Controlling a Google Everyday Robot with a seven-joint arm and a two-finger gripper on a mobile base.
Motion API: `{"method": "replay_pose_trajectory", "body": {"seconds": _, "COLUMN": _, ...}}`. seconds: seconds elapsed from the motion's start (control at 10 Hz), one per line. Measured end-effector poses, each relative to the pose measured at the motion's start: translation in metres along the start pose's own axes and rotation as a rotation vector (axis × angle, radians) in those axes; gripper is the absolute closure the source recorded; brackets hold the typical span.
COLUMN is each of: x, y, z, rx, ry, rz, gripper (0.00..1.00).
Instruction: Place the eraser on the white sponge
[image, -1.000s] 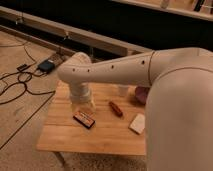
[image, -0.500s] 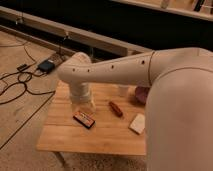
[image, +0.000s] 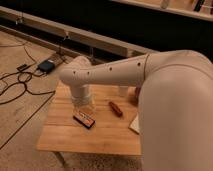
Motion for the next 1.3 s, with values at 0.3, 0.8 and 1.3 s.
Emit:
{"method": "replay_pose_trajectory", "body": {"seconds": 0.3, "x": -0.017, "y": 0.003, "z": 0.037, "rx": -0.008, "ry": 0.02, "rz": -0.168, "gripper": 0.35}}
{"method": "replay_pose_trajectory", "body": {"seconds": 0.8, "x": -0.051, "y": -0.002, "z": 0.074, "rx": 0.045, "ry": 0.024, "rz": -0.331, "gripper": 0.35}}
{"method": "replay_pose_trajectory", "body": {"seconds": 1.3, "x": -0.052, "y": 0.009, "z": 0.102, "rx": 0.057, "ry": 0.065, "rz": -0.397, "gripper": 0.35}}
